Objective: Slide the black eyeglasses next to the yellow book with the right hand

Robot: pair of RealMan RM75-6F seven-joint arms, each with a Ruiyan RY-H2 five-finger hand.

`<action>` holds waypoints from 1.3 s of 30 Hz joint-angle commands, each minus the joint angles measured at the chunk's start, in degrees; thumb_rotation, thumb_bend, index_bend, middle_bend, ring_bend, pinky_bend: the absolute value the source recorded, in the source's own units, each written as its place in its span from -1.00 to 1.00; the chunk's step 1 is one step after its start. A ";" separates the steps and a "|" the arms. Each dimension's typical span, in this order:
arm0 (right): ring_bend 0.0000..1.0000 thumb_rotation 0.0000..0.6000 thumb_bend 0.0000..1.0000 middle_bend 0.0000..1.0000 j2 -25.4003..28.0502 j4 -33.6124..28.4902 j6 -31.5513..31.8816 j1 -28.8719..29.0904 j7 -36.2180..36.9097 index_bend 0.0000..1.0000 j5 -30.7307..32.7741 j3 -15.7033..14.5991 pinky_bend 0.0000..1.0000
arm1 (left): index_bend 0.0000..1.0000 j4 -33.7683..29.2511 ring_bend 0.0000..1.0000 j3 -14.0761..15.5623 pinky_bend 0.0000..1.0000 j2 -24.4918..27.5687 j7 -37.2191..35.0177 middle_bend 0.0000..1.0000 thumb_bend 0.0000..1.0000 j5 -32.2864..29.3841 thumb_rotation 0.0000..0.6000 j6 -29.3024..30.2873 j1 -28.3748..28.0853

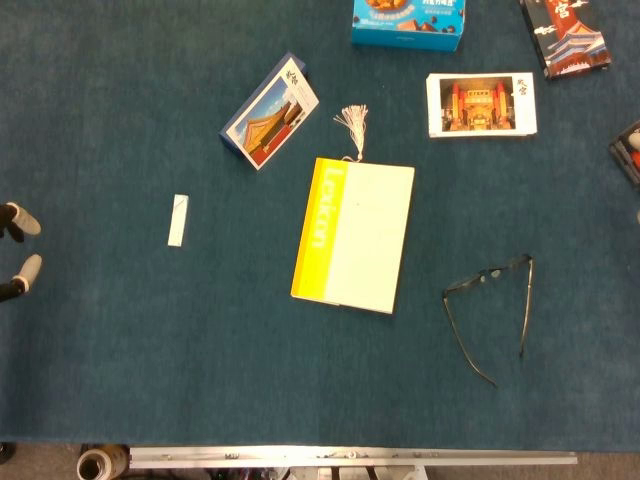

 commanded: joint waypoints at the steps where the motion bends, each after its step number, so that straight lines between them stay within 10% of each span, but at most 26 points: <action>1: -0.46 1.00 -0.47 -0.26 -0.47 0.67 -0.92 0.46 0.42 -0.60 0.10 0.02 0.05 | -0.10 -0.10 -0.08 0.18 0.12 0.13 0.22 0.04 -0.44 -0.18 1.00 0.44 0.42; 39: -0.46 1.00 -0.28 -0.26 -3.11 4.09 -16.56 10.21 5.68 -0.60 -9.33 -5.42 0.04 | -0.10 0.06 -0.07 0.81 0.12 0.37 0.55 0.04 -0.44 0.30 1.00 1.18 1.58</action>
